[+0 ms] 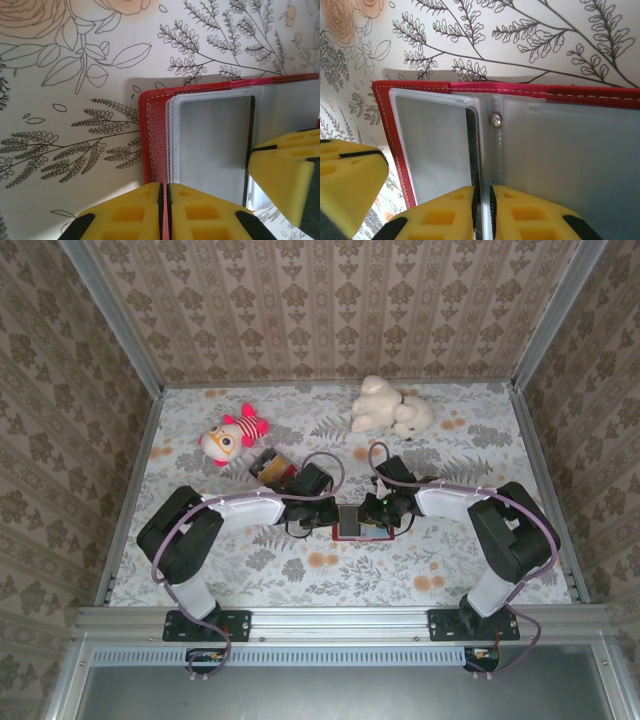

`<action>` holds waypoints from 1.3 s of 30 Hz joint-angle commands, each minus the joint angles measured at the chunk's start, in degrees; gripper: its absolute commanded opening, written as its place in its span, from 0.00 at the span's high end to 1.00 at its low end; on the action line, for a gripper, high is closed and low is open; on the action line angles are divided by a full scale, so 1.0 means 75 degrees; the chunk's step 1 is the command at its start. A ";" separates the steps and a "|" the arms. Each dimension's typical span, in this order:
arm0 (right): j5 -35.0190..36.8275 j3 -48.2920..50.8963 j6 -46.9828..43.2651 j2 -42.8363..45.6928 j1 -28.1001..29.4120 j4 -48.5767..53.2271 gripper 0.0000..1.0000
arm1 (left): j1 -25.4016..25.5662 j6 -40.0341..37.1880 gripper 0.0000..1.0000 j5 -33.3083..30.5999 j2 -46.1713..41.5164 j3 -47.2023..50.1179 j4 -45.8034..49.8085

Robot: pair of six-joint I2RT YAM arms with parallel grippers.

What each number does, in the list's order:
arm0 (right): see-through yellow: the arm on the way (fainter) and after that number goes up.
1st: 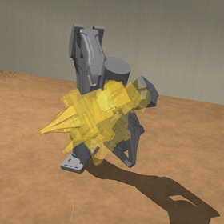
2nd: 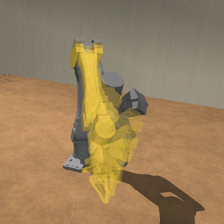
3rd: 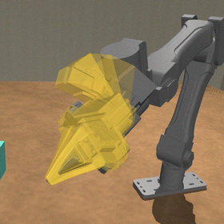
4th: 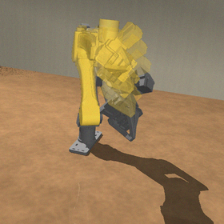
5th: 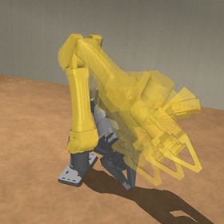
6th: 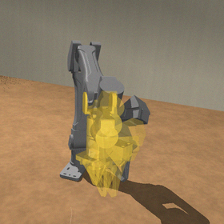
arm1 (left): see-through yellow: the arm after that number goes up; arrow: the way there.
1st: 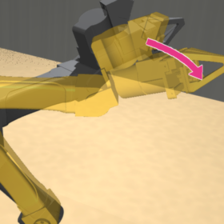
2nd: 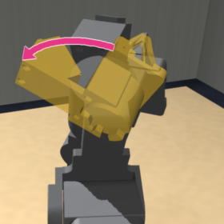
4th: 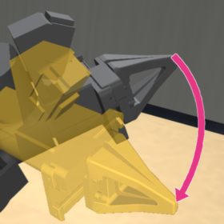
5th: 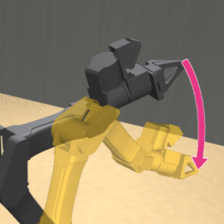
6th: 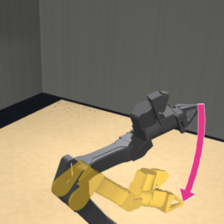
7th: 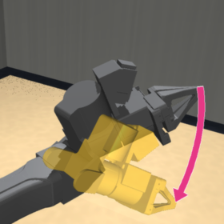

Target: Take the credit cards out of the card holder

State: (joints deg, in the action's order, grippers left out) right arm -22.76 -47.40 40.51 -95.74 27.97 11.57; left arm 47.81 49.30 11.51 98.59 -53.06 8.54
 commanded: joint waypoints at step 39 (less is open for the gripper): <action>0.0665 -0.0062 -0.0711 0.0048 0.0057 0.0713 0.88 | 0.0036 -0.0433 0.82 0.0124 0.0519 -0.0791 0.0772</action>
State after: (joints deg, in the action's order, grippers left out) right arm -20.99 -47.64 36.73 -95.96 28.27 12.60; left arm 47.97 47.40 14.06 103.33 -58.28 10.66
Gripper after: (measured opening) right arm 0.122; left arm 0.179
